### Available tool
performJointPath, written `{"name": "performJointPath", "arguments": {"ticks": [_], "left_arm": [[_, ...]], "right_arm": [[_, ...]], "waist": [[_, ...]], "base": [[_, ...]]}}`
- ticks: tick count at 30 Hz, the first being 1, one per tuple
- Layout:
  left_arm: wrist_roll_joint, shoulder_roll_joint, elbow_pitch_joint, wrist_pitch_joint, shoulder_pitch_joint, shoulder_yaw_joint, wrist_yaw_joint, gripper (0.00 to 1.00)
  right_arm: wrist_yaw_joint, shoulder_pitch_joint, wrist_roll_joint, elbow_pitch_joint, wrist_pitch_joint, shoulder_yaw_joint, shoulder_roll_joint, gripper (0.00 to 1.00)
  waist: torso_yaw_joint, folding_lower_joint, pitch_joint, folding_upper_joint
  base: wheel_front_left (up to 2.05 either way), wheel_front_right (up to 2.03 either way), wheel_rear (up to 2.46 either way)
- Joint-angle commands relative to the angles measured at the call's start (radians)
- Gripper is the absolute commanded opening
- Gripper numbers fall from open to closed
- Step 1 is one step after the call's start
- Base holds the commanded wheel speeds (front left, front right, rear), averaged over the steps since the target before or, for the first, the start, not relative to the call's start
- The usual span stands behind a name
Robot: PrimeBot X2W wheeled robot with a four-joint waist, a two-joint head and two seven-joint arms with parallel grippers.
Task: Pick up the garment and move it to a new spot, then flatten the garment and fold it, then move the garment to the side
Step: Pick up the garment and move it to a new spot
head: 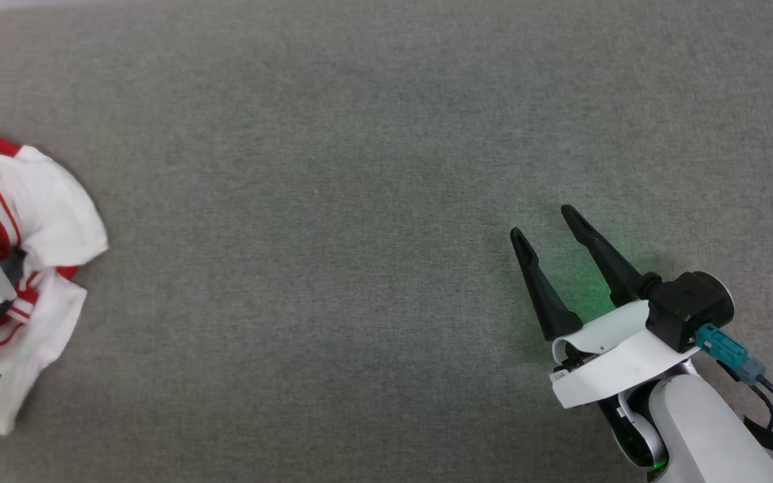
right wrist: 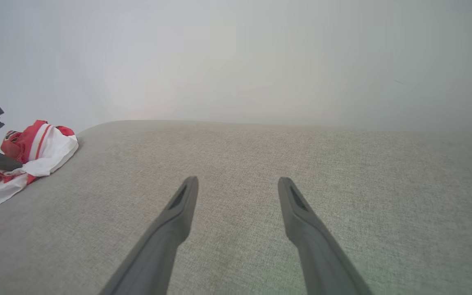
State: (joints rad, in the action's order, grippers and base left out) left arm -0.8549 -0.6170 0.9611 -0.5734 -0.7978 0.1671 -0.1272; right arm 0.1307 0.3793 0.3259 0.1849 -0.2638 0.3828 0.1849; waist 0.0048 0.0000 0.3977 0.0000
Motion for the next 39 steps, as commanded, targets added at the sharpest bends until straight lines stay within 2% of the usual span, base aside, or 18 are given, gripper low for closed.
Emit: {"name": "performJointPath", "arguments": {"ticks": [1, 2, 3, 5, 9, 13, 17, 22, 28, 34, 39], "left_arm": [[-0.021, 0.093, 0.03, -0.021, 0.043, 0.049, -0.005, 0.31], [-0.028, 0.098, 0.025, -0.013, 0.045, 0.059, -0.006, 0.2], [-0.039, 0.1, 0.021, -0.003, 0.047, 0.064, -0.008, 0.0], [-0.05, 0.098, 0.016, 0.011, 0.048, 0.068, -0.008, 0.0], [-0.071, 0.036, -0.014, 0.106, 0.043, 0.089, -0.008, 0.0], [-0.095, 0.0, -0.046, 0.148, 0.041, 0.107, -0.007, 0.0], [-0.137, -0.06, -0.136, 0.181, 0.039, 0.141, -0.004, 0.0], [-0.198, -0.09, -0.295, 0.194, 0.04, 0.207, -0.005, 0.0], [-0.26, -0.075, -0.527, 0.165, 0.056, 0.307, -0.005, 0.0], [-0.288, -0.016, -0.74, 0.092, 0.049, 0.387, -0.004, 0.0], [-0.264, 0.037, -0.836, 0.02, 0.04, 0.473, 0.006, 0.0]], "right_arm": [[0.0, 0.007, -0.006, -0.004, -0.001, 0.004, 0.002, 1.0], [0.0, 0.006, -0.007, -0.004, -0.001, 0.006, 0.003, 1.0], [0.0, 0.005, -0.007, -0.005, -0.001, 0.009, 0.003, 1.0], [0.0, 0.004, -0.008, -0.006, -0.001, 0.011, 0.003, 1.0], [0.0, -0.014, -0.001, -0.002, -0.001, 0.02, -0.009, 1.0], [0.0, -0.032, 0.01, 0.008, -0.001, 0.02, -0.017, 1.0], [0.0, -0.056, 0.016, 0.016, -0.001, 0.016, -0.028, 1.0], [0.0, -0.086, 0.024, 0.012, -0.001, -0.005, -0.045, 1.0], [0.0, -0.121, 0.033, 0.006, -0.001, -0.033, -0.072, 1.0], [0.0, -0.147, 0.037, -0.009, -0.001, -0.071, -0.091, 1.0], [0.0, -0.145, 0.043, -0.028, -0.001, -0.112, -0.103, 1.0]], "waist": [[-0.023, 0.0, 0.025, 0.0], [-0.022, 0.0, 0.022, 0.0], [-0.02, 0.0, 0.018, 0.0], [-0.017, 0.0, 0.011, 0.0], [-0.001, 0.0, -0.046, 0.0], [0.009, 0.0, -0.093, 0.0], [0.017, 0.0, -0.15, 0.0], [0.01, 0.0, -0.198, 0.0], [-0.038, 0.0, -0.232, 0.0], [-0.113, 0.0, -0.221, 0.0], [-0.189, 0.0, -0.186, 0.0]], "base": [[0.0, 0.0, 0.0], [0.0, 0.0, 0.0], [0.0, 0.0, 0.0], [0.0, 0.0, 0.0], [0.0, 0.0, 0.0], [0.0, 0.0, 0.0], [0.0, 0.0, 0.0], [0.0, 0.0, 0.0], [0.0, 0.0, 0.0], [0.0, 0.0, 0.0], [0.0, 0.0, 0.0]]}}
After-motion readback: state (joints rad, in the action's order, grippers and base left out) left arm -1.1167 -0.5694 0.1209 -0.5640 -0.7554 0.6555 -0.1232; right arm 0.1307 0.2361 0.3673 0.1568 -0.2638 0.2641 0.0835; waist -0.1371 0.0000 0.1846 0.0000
